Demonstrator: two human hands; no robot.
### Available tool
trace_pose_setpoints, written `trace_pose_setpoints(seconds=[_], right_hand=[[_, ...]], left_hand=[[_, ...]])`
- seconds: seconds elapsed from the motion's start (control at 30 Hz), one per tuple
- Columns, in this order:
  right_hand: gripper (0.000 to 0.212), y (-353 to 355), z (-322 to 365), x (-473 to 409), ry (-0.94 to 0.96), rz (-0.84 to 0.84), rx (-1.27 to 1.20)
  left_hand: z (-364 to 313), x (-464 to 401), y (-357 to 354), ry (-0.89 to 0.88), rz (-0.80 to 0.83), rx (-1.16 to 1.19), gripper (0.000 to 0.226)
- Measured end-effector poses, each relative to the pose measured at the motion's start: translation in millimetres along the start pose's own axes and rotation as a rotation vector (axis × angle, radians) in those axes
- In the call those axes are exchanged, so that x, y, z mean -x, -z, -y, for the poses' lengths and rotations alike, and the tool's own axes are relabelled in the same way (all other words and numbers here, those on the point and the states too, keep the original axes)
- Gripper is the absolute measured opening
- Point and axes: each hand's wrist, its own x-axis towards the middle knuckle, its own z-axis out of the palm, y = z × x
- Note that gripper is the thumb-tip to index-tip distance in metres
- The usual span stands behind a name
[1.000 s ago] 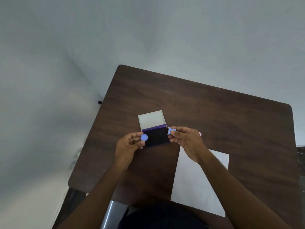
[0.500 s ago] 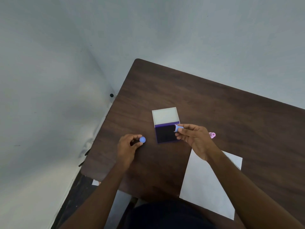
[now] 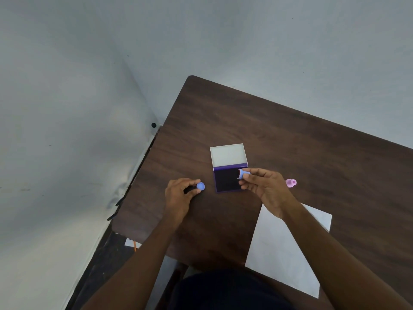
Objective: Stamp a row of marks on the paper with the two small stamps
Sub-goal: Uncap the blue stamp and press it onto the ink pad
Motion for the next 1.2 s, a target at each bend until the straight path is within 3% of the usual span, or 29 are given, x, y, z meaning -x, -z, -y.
trace_pose_setpoints(seconds=[0.6,0.93,1.2], right_hand=[[0.025,-5,-5,0,-0.041,0.005,-0.026],[0.025,-6,-6,1,-0.053,0.003,-0.04],[0.023,-13,-5,8,-0.057,0.014,-0.045]], left_hand=[[0,-2,-2,-0.046,-0.047,-0.205,0.033],[-9,-3,5,0.039,0.001,-0.095,0.044],[-80,2,11,0.007,0.156,0.197,0.038]])
